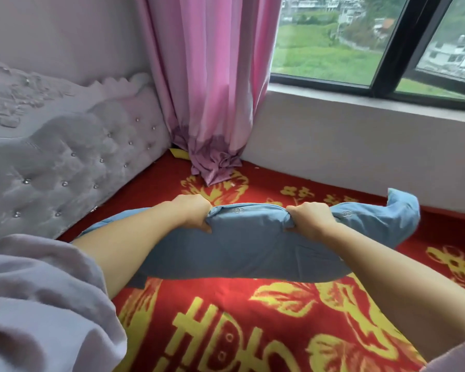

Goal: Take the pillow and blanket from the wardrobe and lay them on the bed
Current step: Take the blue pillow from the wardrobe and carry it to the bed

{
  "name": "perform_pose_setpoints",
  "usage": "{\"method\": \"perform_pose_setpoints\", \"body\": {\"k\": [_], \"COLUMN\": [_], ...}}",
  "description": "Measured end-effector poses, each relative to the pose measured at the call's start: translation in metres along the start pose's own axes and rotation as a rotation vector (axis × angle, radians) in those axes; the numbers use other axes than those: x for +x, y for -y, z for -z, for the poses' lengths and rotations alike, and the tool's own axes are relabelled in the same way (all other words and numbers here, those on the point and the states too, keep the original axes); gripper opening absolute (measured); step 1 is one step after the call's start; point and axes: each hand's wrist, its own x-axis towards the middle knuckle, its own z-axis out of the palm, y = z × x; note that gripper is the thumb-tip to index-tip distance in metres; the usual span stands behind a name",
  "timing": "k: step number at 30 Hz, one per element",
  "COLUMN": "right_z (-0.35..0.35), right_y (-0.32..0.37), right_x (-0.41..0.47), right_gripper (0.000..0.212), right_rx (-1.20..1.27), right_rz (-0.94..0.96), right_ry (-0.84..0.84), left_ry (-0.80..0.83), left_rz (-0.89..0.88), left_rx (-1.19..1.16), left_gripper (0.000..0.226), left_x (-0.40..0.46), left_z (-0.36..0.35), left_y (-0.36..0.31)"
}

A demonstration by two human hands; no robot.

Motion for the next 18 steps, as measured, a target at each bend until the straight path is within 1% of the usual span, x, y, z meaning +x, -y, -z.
{"method": "perform_pose_setpoints", "body": {"k": [4,7,10,13,16,18], "right_z": [0.014,0.014,0.012,0.006,0.009,0.017], "right_y": [0.012,0.033,0.050,0.069,0.102,0.118], "right_x": [0.027,0.051,0.090,0.131,0.171,0.202], "right_gripper": [0.030,0.036,0.042,0.041,0.040,0.038], "right_rx": [0.011,0.014,-0.001,0.029,0.045,0.066], "right_rz": [-0.001,0.012,-0.029,-0.099,-0.073,-0.052], "right_ry": [0.006,0.007,0.013,0.042,0.079,0.059], "left_ry": [-0.001,0.045,0.037,0.052,0.091,0.073], "left_rz": [0.001,-0.017,-0.055,-0.108,-0.104,-0.089], "left_rx": [0.008,0.016,0.023,0.046,0.039,0.021], "left_gripper": [0.047,0.048,0.050,0.049,0.045,0.041], "left_x": [0.013,0.026,0.053,0.082,0.099,0.110], "left_z": [0.009,0.009,0.013,0.012,0.003,0.005], "left_y": [0.028,0.061,0.101,0.138,0.187,0.223]}}
